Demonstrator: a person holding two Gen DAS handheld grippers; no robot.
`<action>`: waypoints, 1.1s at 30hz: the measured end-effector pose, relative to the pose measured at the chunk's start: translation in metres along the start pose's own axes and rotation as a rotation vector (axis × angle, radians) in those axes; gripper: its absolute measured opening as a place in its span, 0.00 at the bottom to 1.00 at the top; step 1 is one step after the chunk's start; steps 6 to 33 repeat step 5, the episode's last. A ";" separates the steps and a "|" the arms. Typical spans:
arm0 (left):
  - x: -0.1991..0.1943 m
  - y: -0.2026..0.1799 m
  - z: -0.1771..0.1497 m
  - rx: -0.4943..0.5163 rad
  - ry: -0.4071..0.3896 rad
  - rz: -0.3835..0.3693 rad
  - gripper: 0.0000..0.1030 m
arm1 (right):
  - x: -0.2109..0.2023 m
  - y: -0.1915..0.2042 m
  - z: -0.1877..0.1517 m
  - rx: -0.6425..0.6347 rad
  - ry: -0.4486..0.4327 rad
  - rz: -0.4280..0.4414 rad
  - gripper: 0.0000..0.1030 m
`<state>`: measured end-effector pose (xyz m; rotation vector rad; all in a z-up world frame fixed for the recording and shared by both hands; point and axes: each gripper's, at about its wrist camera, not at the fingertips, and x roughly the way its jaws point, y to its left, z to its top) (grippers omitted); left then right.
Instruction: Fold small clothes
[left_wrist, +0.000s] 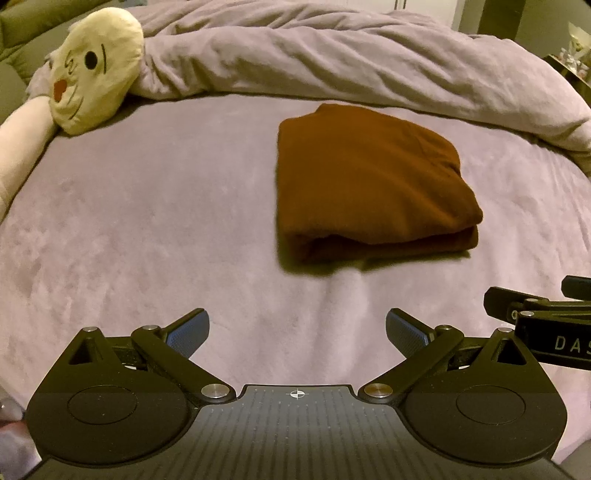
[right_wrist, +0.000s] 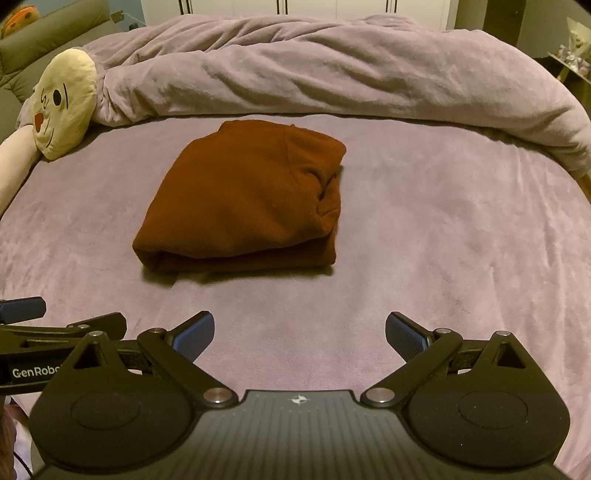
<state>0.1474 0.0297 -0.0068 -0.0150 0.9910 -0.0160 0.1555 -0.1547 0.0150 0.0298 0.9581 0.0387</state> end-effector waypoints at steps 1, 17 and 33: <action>0.000 0.001 0.000 -0.003 0.003 -0.003 1.00 | 0.000 0.000 0.000 -0.001 -0.001 0.000 0.96; 0.000 0.002 0.000 -0.004 0.013 -0.008 1.00 | -0.001 0.000 0.000 -0.001 -0.002 -0.001 0.96; 0.000 0.002 0.000 -0.004 0.013 -0.008 1.00 | -0.001 0.000 0.000 -0.001 -0.002 -0.001 0.96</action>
